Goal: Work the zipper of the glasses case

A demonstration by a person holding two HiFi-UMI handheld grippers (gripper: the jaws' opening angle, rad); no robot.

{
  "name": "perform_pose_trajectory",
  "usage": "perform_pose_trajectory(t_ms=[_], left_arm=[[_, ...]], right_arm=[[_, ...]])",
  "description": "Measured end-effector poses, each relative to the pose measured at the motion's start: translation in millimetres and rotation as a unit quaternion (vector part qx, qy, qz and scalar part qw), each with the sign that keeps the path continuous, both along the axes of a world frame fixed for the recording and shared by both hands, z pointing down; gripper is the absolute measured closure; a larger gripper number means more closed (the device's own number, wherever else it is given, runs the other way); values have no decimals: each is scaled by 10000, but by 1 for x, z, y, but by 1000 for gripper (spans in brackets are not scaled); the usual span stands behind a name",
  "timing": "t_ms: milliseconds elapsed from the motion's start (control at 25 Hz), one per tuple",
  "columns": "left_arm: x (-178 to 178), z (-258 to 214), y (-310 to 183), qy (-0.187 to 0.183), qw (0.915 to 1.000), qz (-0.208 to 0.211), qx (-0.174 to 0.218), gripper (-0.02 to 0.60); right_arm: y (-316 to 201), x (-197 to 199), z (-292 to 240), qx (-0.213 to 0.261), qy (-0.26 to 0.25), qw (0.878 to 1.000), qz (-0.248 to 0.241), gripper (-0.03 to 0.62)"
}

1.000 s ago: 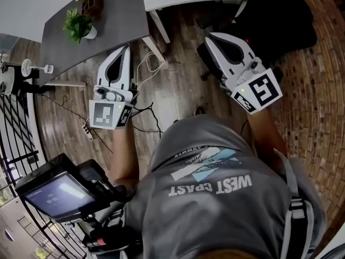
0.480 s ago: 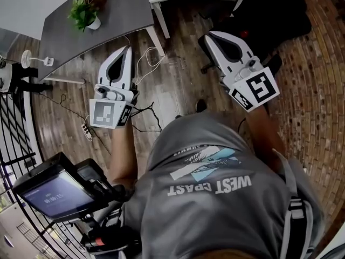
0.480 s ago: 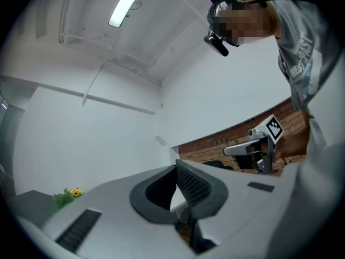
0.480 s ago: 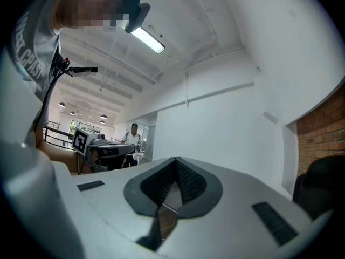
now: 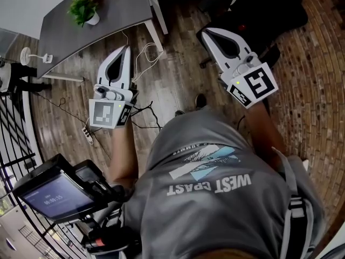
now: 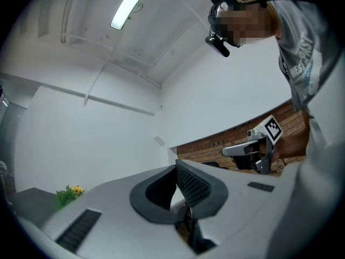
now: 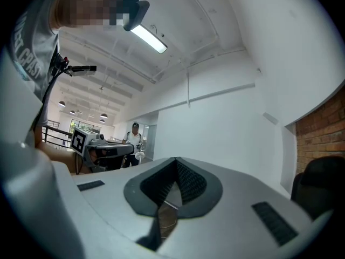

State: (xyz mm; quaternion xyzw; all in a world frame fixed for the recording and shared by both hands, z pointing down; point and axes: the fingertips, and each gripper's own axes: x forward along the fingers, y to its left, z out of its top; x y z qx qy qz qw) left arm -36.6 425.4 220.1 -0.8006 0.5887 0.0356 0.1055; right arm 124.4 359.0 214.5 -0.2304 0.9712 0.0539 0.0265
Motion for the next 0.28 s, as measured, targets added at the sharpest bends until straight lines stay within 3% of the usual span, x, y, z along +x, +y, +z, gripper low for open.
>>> perform_pose_trajectory(t_ms=[280], left_arm=[[0,0,9,121,9999,55,71,577]], right_arm=[[9,3,-5,48,21,10000,40,599]])
